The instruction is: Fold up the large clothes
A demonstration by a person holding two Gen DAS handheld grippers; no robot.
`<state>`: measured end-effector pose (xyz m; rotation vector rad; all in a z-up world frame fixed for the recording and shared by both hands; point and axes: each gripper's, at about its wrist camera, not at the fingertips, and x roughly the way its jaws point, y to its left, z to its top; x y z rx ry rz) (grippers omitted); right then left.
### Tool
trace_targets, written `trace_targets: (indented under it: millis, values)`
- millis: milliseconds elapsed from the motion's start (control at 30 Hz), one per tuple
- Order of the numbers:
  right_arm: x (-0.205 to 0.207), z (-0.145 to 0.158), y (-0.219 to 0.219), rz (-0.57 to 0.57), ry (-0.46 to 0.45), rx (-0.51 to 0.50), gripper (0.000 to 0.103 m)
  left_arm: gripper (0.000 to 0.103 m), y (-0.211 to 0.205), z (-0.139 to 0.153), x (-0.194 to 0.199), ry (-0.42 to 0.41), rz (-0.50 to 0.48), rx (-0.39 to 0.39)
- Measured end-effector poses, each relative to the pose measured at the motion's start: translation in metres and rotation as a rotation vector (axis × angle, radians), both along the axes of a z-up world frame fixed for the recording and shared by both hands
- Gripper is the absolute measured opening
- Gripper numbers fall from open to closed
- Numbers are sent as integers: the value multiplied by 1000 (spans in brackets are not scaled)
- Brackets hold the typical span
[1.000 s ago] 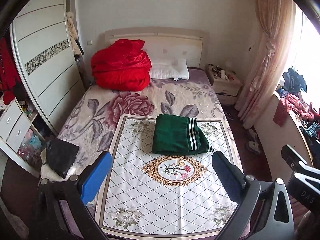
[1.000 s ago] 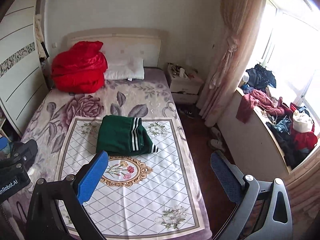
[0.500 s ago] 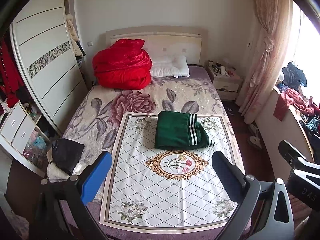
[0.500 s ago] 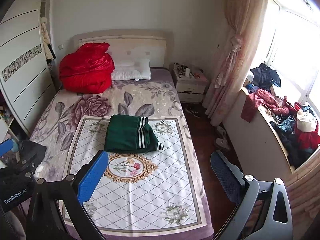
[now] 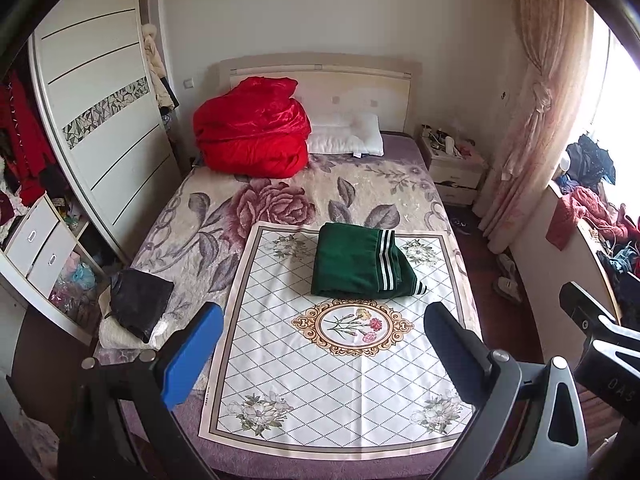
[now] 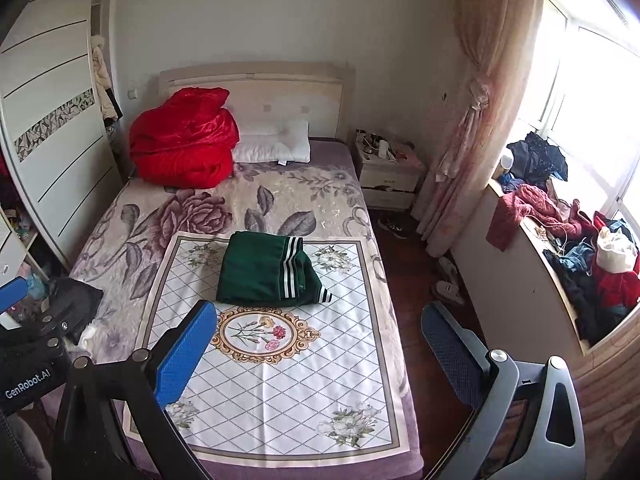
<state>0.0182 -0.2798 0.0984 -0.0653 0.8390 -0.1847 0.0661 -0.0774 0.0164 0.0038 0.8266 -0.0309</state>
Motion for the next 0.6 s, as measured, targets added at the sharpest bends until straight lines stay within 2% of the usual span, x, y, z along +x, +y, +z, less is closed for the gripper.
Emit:
trace_targets:
  millis: [600]
  values:
    - [-7, 6, 9, 13, 1, 9, 103, 102, 3, 9, -12, -16, 2, 8]
